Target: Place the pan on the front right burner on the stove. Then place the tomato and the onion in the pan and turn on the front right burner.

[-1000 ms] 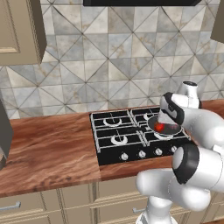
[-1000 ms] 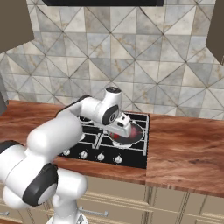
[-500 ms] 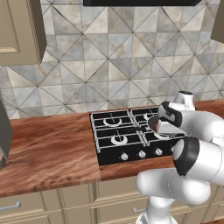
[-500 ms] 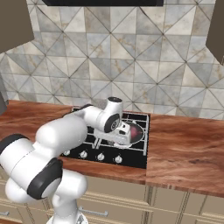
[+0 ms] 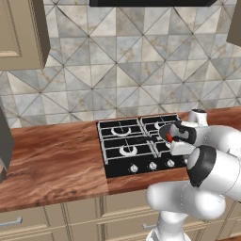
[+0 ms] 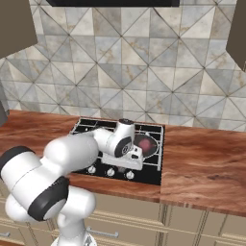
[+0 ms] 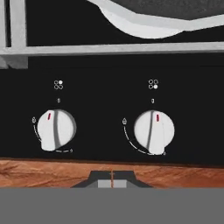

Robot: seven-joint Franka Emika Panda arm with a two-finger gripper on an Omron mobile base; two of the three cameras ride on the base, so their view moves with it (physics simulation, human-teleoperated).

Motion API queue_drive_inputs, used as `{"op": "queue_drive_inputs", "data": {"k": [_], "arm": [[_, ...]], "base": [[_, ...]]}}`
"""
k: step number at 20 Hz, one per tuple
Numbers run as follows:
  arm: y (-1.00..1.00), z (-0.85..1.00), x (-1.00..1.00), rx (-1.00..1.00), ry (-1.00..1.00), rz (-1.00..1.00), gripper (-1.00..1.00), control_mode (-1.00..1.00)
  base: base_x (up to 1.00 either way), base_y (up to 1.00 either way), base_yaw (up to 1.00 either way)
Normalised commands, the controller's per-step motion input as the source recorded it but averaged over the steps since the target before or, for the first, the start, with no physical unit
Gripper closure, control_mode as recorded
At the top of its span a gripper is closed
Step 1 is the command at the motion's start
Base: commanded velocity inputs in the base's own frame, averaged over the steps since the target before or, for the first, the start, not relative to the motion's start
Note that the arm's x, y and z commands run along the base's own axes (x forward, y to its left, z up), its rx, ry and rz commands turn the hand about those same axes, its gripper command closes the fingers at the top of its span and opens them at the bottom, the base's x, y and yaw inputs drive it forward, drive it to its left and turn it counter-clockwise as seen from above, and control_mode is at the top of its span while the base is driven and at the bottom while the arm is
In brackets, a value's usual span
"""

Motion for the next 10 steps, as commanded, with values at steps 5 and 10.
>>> {"op": "queue_drive_inputs", "data": {"k": [5,10], "arm": [[0.00,-0.26,0.00,0.00,0.00,0.09,1.00,-1.00],[0.00,-0.19,0.00,0.00,0.00,0.09,1.00,-1.00]], "base": [[0.00,0.00,0.00],[0.00,0.00,0.00]]}}
